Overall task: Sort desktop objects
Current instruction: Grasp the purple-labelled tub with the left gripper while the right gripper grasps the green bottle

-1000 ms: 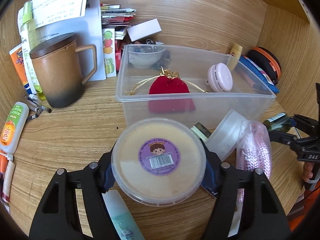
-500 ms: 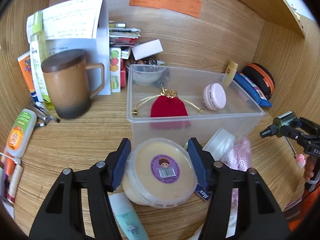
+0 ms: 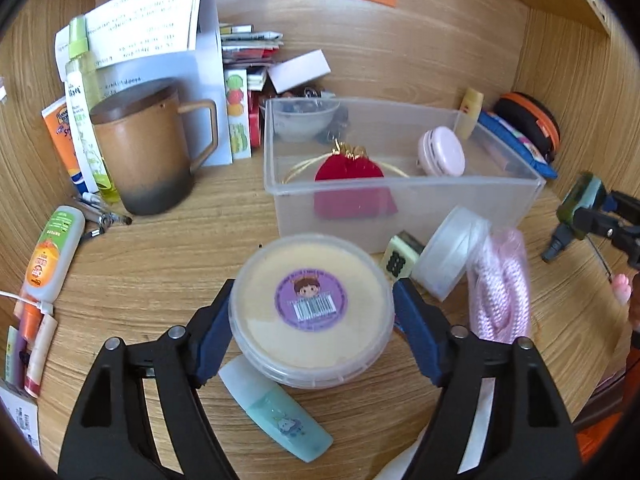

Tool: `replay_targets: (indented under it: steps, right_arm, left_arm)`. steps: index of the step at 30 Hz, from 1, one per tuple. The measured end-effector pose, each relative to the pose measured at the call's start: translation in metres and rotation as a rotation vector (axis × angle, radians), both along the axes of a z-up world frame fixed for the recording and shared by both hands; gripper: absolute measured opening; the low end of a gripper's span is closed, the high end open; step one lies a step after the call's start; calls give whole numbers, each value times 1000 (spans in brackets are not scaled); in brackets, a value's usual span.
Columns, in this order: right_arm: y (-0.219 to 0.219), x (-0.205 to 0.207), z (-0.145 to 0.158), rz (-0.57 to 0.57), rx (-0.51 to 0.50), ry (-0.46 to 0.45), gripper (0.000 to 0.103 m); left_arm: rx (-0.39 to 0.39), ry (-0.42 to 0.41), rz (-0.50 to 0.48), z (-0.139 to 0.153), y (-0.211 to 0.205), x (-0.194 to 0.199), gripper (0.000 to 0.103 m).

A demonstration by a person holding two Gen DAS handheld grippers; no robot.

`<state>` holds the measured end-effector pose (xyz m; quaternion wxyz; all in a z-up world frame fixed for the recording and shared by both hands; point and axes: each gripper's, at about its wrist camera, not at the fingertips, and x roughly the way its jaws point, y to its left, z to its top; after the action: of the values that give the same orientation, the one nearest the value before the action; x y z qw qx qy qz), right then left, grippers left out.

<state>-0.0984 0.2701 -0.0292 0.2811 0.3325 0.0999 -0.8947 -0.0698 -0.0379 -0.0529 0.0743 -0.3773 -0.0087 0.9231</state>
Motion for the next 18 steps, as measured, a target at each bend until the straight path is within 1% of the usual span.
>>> replay_targets:
  steps: [2, 4, 6, 8, 11, 12, 13, 15, 18]
  right_arm:
    - [-1, -1, 1, 5, -4, -2, 55]
    - [-3, -1, 2, 8, -4, -1, 52]
    - [-6, -2, 0, 12, 7, -7, 51]
    - [-9, -5, -6, -5, 32, -24, 51]
    - [-6, -7, -16, -12, 31, -77, 52]
    - [-6, -8, -19, -16, 33, -88, 55]
    - [-5, -8, -21, -22, 36, -95, 62]
    - [-5, -11, -29, -36, 45, -107, 71]
    - [-11, -20, -43, -31, 52, -158, 72]
  left_arm:
    - [-3, 0, 4, -4, 0, -1, 74]
    - [0, 3, 20, -6, -2, -2, 70]
    - [21, 6, 23, -6, -4, -3, 70]
    - [15, 10, 24, -6, -3, -2, 69]
    - [13, 11, 24, -6, -2, -2, 69]
    - [16, 11, 25, -7, -2, -2, 69]
    - [23, 9, 29, -7, -2, -2, 69]
    - [34, 8, 35, -6, -2, -4, 69]
    - [72, 11, 34, -5, -4, -6, 69]
